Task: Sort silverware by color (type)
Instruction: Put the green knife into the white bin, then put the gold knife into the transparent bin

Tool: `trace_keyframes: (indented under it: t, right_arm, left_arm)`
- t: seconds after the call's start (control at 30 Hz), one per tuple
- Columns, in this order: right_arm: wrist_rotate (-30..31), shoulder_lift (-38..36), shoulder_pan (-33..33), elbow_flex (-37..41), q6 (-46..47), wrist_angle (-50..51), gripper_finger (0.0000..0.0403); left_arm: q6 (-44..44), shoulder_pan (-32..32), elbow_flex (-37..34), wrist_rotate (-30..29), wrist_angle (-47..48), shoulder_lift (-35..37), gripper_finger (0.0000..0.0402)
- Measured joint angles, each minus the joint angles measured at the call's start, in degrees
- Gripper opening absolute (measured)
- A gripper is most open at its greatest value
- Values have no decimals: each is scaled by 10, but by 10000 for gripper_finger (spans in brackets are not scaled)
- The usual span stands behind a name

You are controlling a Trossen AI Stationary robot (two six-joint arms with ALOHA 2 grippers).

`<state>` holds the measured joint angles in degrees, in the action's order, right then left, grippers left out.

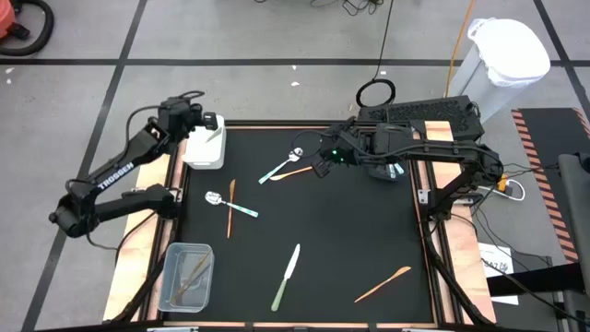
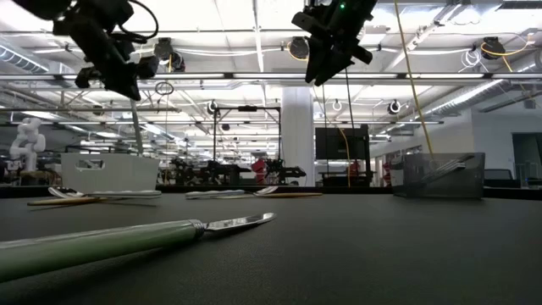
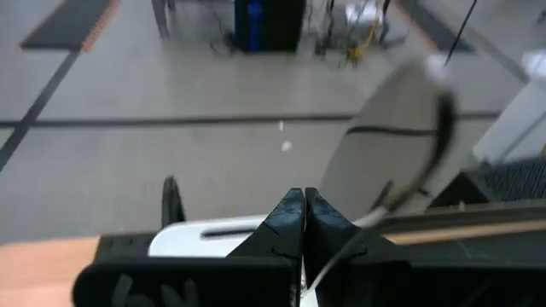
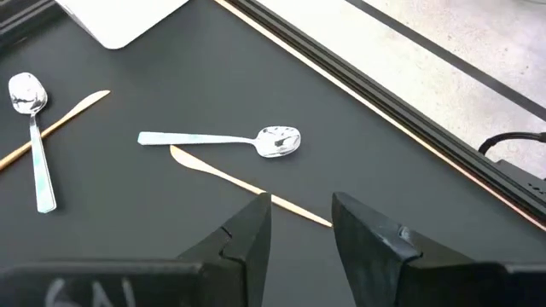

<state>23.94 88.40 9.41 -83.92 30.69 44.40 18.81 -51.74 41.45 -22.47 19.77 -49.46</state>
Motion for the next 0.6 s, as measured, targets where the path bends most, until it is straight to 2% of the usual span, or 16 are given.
trace_keyframes:
  t: [0.17, 0.3, 0.4, 0.6]
  right_arm:
    - [0, 0, 0, 0, -7, 0, 121]
    - [-2, 0, 0, 0, -8, 0, 121]
    - [-2, 0, 0, 0, -14, 0, 124]
    - [-2, 0, 0, 0, -15, 0, 137]
  left_arm:
    - [-13, 1, -55, -1, -54, -1, 11]
    - [-30, 1, -58, -1, -55, -6, 26]
    - [-31, 1, -58, -1, -55, -6, 67]
    - [-27, 1, -51, 23, -21, -4, 188]
